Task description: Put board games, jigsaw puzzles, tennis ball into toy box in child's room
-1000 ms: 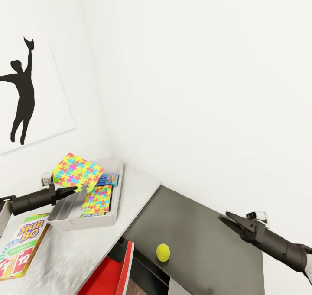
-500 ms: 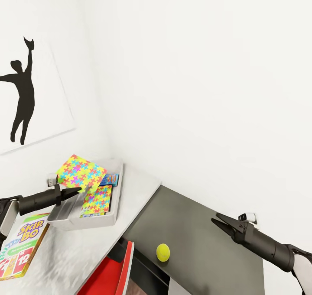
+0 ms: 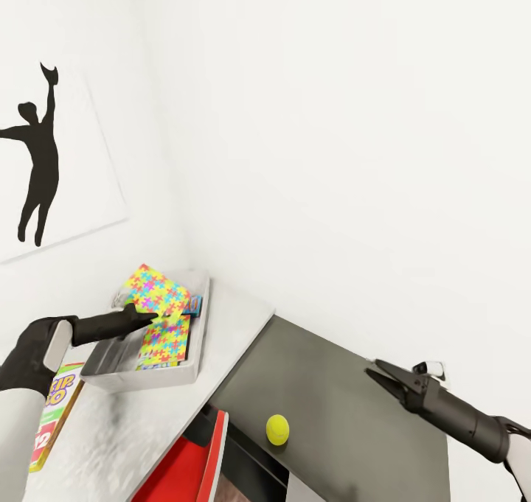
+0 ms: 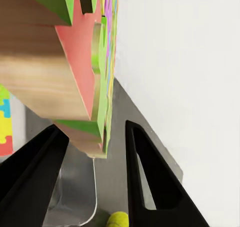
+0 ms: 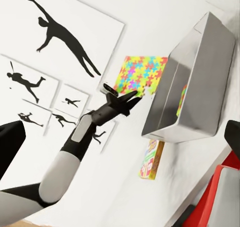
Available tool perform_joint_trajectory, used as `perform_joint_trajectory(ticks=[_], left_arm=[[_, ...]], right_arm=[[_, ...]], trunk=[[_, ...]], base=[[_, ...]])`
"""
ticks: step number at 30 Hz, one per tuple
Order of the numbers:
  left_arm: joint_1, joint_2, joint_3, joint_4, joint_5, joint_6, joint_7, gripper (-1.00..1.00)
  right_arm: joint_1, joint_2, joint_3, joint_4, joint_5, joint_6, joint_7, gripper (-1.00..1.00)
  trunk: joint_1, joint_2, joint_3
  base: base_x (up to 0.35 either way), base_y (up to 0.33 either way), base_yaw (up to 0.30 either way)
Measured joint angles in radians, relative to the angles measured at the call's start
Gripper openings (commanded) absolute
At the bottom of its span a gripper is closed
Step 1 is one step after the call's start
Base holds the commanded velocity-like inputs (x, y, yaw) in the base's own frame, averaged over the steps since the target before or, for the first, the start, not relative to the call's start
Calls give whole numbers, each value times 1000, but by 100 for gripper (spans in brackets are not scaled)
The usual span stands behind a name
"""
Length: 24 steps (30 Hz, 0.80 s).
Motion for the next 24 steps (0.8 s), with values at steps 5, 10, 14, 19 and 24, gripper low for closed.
perform_joint_trajectory(ticks=[5, 10, 14, 19, 24], left_arm=[[-62, -33, -1, 82, 5, -7, 151, -100], [-99, -44, -1, 150, 5, -29, 256, -100], [-104, -60, 0, 163, 7, -44, 287, -100], [-105, -70, 1, 168, 6, -59, 308, -100], [-106, -77, 2, 171, 6, -73, 336, -100]], right_arm=[[0, -1, -37, 0, -4, 0, 1, 100], [1, -1, -59, 0, -8, 0, 8, 100], [1, -3, -62, 0, -9, 0, 13, 100], [1, -3, -64, 0, -9, 0, 15, 100], [1, -3, -64, 0, -9, 0, 16, 100]], trunk=[[0, 0, 0], [0, 0, 0], [0, 0, -4], [0, 0, -11], [0, 0, -19]], base=[[0, 0, 0], [0, 0, 0], [0, 0, 0], [0, 0, 0], [0, 0, 0]])
